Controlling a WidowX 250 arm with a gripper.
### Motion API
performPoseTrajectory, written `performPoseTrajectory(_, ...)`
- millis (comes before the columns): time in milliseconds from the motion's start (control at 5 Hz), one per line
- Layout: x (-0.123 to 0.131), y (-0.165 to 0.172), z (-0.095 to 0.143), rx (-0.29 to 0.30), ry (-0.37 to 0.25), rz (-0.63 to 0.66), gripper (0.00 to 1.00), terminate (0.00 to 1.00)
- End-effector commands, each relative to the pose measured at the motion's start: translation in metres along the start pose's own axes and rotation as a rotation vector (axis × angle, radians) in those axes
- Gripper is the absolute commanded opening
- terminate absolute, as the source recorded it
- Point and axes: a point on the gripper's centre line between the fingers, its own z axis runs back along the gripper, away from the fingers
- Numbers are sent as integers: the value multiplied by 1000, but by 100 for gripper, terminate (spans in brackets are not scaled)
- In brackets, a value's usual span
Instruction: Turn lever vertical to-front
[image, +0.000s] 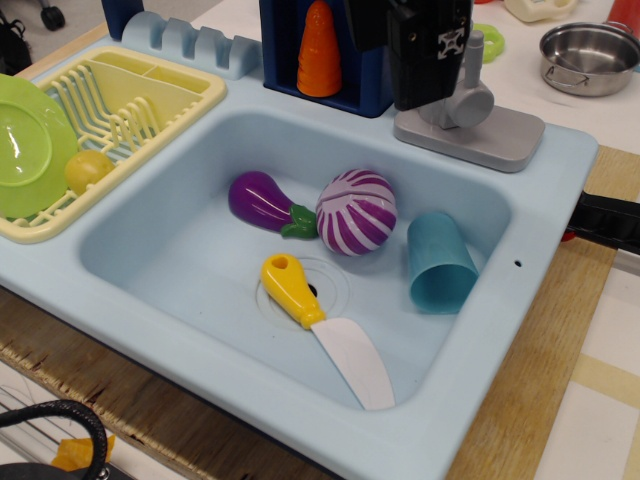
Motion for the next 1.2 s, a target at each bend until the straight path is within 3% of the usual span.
performPoseTrajectory(0, 0, 0, 0, 0, 0, 0, 100, 0)
performPoseTrajectory(400, 24, 6, 9, 74, -173, -31, 100, 0)
performPoseTrajectory(600, 41, 11, 10, 84, -237, -42, 100, 0)
performPoseTrajectory(1000, 62, 18, 0, 83, -271, -63, 100, 0)
